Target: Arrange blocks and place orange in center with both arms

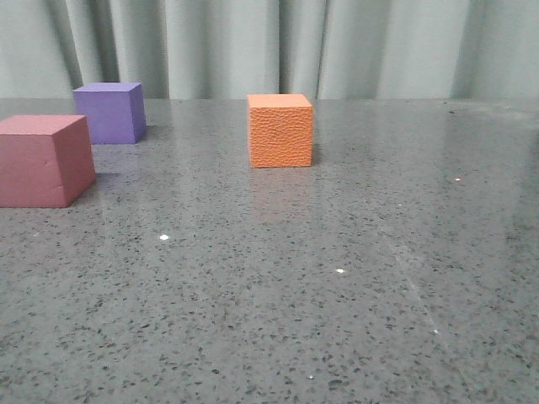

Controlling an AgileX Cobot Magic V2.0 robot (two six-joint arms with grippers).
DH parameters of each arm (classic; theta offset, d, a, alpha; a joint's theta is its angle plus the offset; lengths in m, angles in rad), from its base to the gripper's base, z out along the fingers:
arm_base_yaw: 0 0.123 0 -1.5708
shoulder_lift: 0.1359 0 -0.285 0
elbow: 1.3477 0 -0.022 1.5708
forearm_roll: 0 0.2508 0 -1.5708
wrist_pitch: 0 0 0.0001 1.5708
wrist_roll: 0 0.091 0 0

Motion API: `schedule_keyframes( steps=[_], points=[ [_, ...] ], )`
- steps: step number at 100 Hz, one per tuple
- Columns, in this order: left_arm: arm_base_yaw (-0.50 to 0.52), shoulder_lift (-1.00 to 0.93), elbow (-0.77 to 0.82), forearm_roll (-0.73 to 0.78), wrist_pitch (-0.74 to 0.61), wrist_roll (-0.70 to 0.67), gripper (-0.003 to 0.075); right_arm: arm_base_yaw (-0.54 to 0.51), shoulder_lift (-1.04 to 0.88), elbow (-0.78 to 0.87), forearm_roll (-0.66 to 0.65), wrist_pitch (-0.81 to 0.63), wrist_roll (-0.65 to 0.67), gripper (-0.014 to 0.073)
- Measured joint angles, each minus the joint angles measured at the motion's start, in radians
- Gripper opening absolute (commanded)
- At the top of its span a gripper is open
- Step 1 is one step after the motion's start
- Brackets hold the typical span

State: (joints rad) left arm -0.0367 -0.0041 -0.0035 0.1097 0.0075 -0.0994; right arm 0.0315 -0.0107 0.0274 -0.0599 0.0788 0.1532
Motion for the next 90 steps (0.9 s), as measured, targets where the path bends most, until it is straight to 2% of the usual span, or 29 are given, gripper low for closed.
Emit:
schedule_keyframes(
  steps=[18,27,32,49,70,90],
  points=[
    [0.000,0.000,0.000,-0.014,-0.027,0.000,-0.0019,0.000,0.000,0.000,0.000,0.000,0.000,-0.0067],
    [0.000,0.000,-0.005,-0.087,-0.050,-0.019,-0.0019,0.000,0.000,0.000,0.000,0.000,0.000,-0.0067],
    [0.000,0.000,-0.017,-0.120,-0.020,-0.024,-0.0019,0.000,0.000,0.000,0.000,0.000,0.000,-0.0067],
    [0.000,0.052,-0.230,-0.156,0.234,-0.031,-0.0019,0.000,0.000,0.000,0.000,0.000,0.000,-0.0067],
    [0.000,0.364,-0.642,-0.168,0.585,-0.031,-0.0019,0.000,0.000,0.000,0.000,0.000,0.000,-0.0067],
    [0.000,0.649,-0.945,-0.202,0.771,-0.031,-0.0019,0.000,0.000,0.000,0.000,0.000,0.000,-0.0067]
  ],
)
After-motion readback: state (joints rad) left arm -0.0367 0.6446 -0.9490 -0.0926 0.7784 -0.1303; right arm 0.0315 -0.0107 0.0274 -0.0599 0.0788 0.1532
